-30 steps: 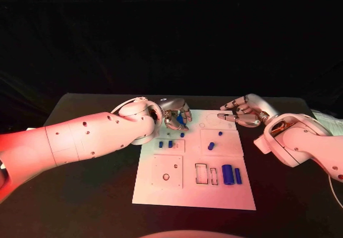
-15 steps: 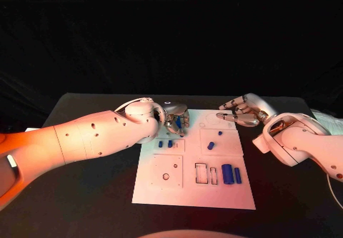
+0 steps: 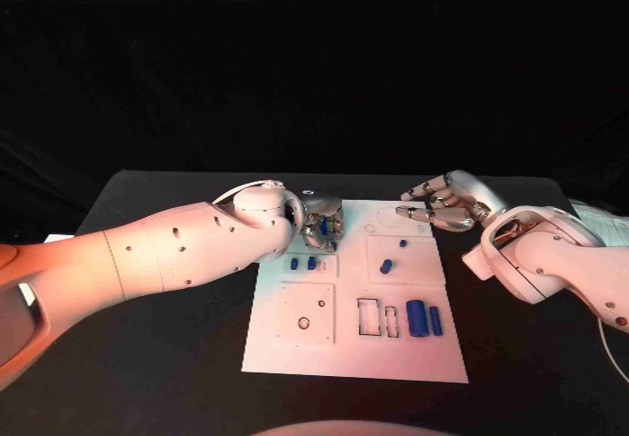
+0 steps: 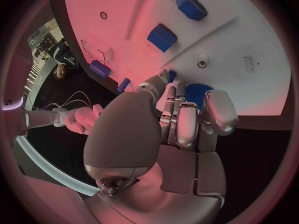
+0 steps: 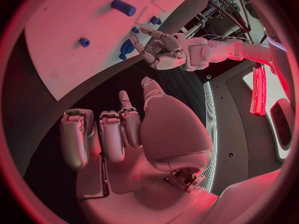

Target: Assemble the parts on the task board

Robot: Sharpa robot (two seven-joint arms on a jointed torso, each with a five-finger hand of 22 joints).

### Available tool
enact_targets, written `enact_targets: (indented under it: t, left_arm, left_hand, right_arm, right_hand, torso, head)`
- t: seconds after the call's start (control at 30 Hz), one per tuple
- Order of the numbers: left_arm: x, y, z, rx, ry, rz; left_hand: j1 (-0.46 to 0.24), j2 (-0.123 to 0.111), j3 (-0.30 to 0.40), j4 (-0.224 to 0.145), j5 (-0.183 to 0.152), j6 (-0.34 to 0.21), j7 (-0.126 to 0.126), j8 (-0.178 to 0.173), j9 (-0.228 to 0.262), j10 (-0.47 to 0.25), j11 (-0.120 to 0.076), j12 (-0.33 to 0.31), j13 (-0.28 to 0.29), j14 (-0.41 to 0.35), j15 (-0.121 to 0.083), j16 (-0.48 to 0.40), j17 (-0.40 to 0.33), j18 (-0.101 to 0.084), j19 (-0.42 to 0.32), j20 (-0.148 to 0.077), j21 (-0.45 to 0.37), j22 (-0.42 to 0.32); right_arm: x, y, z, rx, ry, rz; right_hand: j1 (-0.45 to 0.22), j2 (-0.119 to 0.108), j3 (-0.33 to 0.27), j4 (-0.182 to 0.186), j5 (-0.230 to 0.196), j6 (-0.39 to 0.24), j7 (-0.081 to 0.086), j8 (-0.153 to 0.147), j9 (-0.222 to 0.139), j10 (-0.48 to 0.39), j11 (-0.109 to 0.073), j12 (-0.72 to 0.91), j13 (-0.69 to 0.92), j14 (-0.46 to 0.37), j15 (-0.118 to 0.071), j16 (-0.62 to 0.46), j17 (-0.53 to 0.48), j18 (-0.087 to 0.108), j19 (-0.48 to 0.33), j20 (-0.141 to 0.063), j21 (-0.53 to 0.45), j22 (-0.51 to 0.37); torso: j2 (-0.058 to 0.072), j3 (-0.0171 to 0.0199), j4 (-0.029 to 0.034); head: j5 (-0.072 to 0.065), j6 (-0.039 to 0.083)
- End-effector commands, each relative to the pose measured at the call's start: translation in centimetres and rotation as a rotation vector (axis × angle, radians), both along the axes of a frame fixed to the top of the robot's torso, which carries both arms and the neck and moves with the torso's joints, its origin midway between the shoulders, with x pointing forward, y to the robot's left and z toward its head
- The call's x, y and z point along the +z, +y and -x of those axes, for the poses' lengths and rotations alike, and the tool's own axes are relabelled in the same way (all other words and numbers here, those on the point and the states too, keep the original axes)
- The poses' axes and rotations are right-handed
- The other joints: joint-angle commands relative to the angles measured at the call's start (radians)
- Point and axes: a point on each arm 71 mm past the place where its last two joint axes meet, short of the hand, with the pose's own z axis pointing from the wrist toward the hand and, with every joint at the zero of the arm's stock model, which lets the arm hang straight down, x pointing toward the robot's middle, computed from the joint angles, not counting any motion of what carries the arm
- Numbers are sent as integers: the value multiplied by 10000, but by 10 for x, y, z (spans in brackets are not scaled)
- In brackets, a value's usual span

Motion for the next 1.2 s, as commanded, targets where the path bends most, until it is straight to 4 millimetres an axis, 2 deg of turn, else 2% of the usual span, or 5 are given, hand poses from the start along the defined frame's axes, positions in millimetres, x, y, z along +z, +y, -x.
enact_targets:
  t: [0.03, 0.53, 0.8, 1.2]
  left_arm:
    - [-2, -2, 0, -133, 35, -168]
    - [-11, -3, 0, -57, 436, -548]
    - [-16, -4, 0, 20, 629, -775]
    - [-15, -3, 0, 114, 161, -265]
  left_hand:
    - [43, 73, 111, -24, -20, 113, -6, -91, -33, 94, 12, -72, -44, 379, -47, -12, -18, -146, 58, -12, 77, 57]
    - [86, 168, 702, -271, -19, 543, -36, -291, -212, 631, -48, -365, -245, 374, -90, 92, -110, -172, 40, -38, 273, 284]
    - [88, 184, 795, -328, -21, 598, -26, -326, -238, 699, -49, -418, -267, 370, -91, 103, -131, -176, 37, -42, 298, 315]
    - [142, 325, 1318, -718, -18, 1047, 3, -393, -310, 1181, -91, -675, -311, 355, -124, 146, -266, -229, 92, -79, 599, 584]
  right_arm:
    - [0, 2, 1, 158, 19, 44]
    - [-1, 2, 1, 178, 40, 50]
    - [-1, 3, 1, 187, 48, 53]
    - [-1, 3, 1, 202, 49, 49]
  right_hand:
    - [59, 18, -42, 0, 47, 72, -2, 43, 16, 23, -47, -43, 1364, 888, -73, -66, 1903, 111, 1, -56, -43, 905]
    - [59, 18, -42, 0, 47, 72, -2, 43, 16, 23, -47, -43, 1364, 888, -73, -66, 1903, 111, 1, -56, -43, 905]
    - [59, 18, -42, 0, 47, 72, -2, 43, 16, 23, -47, -43, 1364, 888, -73, -66, 1903, 111, 1, -56, -43, 905]
    - [72, 34, -42, 2, 56, 78, -3, 45, 18, 34, -48, -22, 1378, 890, -73, -63, 1910, 111, 1, -58, -44, 904]
  torso:
    - [0, 1, 1]
    - [0, 0, 4]
    - [0, 1, 2]
    - [-11, 4, 5]
  head:
    - [-5, -6]
    - [-3, -52]
    - [-10, -75]
    - [-14, -77]
